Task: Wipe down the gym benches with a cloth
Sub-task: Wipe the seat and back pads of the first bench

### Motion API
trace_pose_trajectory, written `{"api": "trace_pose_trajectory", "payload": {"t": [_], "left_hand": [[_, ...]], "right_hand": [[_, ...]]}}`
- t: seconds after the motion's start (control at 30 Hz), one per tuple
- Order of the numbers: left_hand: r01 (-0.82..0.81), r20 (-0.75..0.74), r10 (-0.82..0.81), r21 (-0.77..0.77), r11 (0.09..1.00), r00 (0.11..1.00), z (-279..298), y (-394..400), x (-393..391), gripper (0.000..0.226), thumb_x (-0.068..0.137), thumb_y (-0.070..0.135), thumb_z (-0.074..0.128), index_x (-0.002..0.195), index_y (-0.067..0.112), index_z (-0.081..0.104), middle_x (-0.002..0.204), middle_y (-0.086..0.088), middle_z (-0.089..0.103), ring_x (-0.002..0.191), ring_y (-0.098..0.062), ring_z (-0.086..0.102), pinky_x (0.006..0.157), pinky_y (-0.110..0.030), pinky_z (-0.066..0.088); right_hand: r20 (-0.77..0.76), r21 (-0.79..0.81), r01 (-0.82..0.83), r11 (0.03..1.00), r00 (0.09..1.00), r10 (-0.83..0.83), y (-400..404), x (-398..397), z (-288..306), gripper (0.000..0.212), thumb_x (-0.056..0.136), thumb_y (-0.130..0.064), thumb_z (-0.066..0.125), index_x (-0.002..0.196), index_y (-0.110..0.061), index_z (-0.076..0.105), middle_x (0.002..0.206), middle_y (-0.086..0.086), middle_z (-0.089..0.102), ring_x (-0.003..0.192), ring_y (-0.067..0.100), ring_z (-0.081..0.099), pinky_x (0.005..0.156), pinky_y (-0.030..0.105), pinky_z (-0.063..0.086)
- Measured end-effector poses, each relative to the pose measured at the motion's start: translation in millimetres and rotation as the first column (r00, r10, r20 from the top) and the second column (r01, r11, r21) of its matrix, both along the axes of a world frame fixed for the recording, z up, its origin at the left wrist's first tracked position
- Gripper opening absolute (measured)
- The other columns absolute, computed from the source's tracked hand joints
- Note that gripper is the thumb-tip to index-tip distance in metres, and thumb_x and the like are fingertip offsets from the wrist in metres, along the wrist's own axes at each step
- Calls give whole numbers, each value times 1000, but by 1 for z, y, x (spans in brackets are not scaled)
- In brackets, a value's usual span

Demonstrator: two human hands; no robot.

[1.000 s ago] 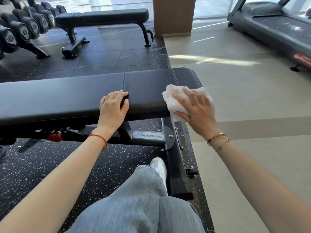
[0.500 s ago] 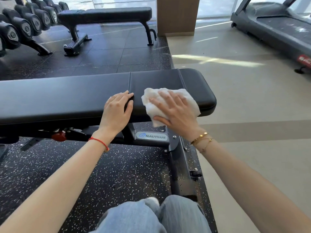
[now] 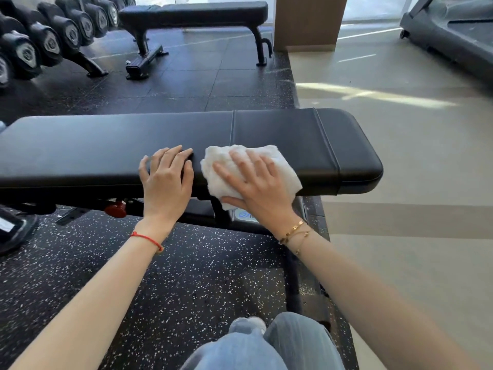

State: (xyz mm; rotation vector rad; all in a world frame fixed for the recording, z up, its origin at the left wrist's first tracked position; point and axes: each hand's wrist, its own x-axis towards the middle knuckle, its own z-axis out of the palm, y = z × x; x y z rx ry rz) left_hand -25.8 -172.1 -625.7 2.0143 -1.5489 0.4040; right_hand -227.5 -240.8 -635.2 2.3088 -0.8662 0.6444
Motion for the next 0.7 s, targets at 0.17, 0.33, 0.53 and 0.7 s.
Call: {"api": "trace_pose_trajectory", "payload": {"t": [0.17, 0.33, 0.53, 0.7], "left_hand": [[-1, -28, 0, -12, 1000, 1000, -3, 0, 1, 43, 103, 37, 33, 131, 22, 61, 139, 0, 59, 133, -22, 46, 116, -48, 21], [2, -34, -2, -18, 1000, 999, -2, -1, -2, 43, 102, 35, 33, 130, 20, 62, 137, -1, 60, 132, -24, 47, 116, -49, 22], [-16, -45, 16, 5, 1000, 999, 2, -2, -17, 47, 100, 38, 30, 129, 18, 63, 137, 0, 60, 133, -23, 47, 118, -53, 19], [96, -9, -97, -19, 995, 995, 12, -15, -56, 43, 100, 34, 35, 126, 18, 64, 133, 0, 63, 129, -21, 52, 115, -52, 28]], "right_hand": [[69, 12, -34, 999, 997, 33, -8, -48, -2, 62, 97, -66, 38, 146, -29, 48, 142, 12, 54, 119, 35, 57, 99, 46, 40], [158, 108, 99, 989, 981, -115, -8, -65, 3, 64, 95, -69, 41, 141, -27, 52, 140, 11, 54, 120, 36, 54, 100, 48, 39], [99, 185, 21, 983, 994, -39, -1, -9, 7, 62, 97, -68, 34, 142, -28, 51, 143, 12, 52, 123, 38, 53, 101, 50, 40], [199, 225, 188, 956, 952, -234, 5, -79, -4, 63, 100, -65, 29, 149, -27, 40, 149, 12, 44, 133, 36, 44, 112, 48, 29]]}}
